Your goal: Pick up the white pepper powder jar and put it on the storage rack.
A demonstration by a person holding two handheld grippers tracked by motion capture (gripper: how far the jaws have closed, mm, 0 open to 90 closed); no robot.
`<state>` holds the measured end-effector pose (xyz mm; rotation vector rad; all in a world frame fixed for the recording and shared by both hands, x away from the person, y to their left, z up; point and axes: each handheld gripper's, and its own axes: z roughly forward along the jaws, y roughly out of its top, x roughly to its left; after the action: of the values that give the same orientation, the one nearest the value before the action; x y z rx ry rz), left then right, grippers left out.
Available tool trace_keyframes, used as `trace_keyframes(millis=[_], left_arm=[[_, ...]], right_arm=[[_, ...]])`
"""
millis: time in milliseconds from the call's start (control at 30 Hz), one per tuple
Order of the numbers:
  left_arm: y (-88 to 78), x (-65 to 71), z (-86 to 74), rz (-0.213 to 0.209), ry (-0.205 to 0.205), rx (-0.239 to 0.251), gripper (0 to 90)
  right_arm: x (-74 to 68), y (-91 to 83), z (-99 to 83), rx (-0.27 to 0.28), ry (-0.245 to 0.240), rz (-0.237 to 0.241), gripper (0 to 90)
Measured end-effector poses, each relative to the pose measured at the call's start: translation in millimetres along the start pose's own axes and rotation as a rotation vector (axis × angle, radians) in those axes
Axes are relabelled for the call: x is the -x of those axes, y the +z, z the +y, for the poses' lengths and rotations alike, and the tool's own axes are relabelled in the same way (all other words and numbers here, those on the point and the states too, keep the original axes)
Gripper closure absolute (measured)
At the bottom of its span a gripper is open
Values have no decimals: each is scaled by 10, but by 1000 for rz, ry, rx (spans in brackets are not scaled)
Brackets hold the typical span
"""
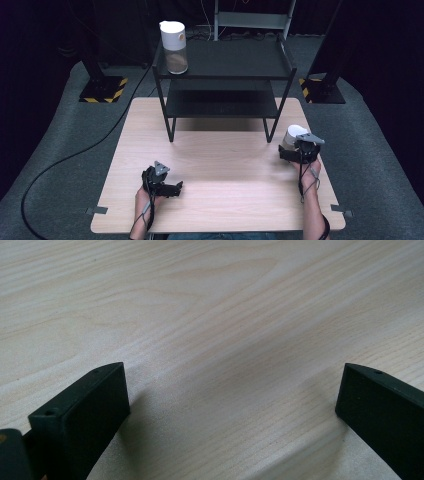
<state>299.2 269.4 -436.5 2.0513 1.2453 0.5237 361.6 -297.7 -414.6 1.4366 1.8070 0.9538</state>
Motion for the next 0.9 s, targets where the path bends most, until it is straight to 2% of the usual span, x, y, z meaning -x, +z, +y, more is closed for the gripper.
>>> trace_keyframes(millis=[167,233,400,600,900], left_arm=[[0,-1,0,0,0,0,3],[0,-1,0,0,0,0,3],[0,0,0,0,1,0,3],[0,-2,0,0,2,0,3],[-1,-3,0,-1,0,0,3]], right_arm=[[63,113,19,13,36,12,0],[84,137,31,9,47,25,30],[97,147,11,23,31,35,209],[91,133,-27,35,40,17,293],[51,127,-73,51,35,-1,301]])
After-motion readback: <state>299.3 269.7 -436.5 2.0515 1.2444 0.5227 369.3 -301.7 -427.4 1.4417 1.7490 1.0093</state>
